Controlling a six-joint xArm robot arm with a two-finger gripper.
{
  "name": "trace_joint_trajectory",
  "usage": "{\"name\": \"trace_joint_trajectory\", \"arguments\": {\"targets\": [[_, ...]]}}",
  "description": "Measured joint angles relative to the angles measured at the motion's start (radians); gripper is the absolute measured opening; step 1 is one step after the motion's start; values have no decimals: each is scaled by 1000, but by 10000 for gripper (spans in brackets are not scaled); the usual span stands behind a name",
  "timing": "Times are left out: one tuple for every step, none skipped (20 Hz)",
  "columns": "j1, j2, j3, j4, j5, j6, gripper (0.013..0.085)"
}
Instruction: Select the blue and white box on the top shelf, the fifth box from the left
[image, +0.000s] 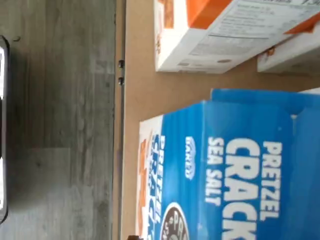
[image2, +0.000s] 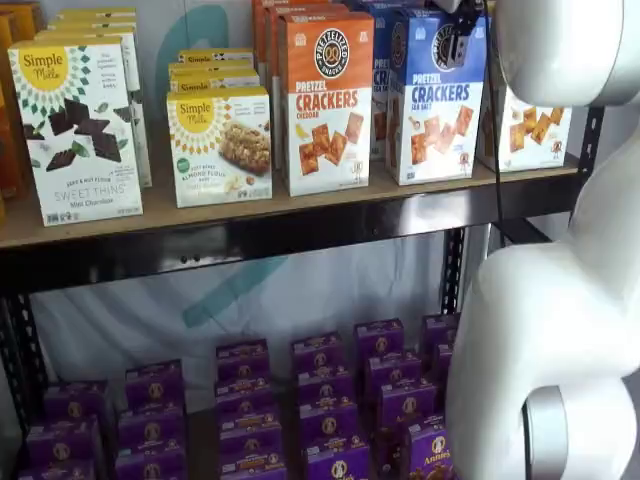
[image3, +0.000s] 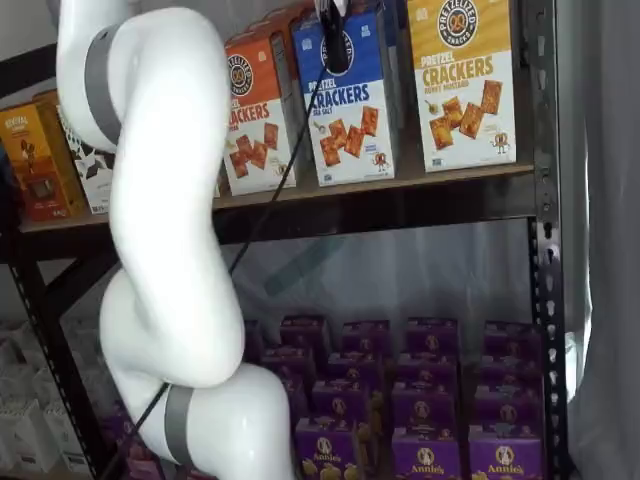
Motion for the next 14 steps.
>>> {"name": "trace_joint_trajectory", "arguments": {"targets": [[1, -2, 4, -1, 2, 0, 850], [1, -4, 7, -2, 4, 1, 850], [2, -6, 12, -1, 5, 1, 850], [1, -9, 17, 2, 4, 2, 850], [0, -11, 21, 8, 2, 2, 850], [-2, -12, 23, 13, 1, 2, 850], [-4, -13, 24, 17, 2, 2, 850], [-4, -13, 24, 19, 2, 1, 850], [-6, -13, 24, 23, 2, 1, 810], [-6, -13, 24, 25, 3, 1, 770], [-7, -14, 24, 27, 2, 1, 770], [-7, -15, 25, 28, 1, 1, 730], [-8, -15, 25, 29, 0, 0, 690], [-9, -16, 26, 30, -2, 0, 690]]}}
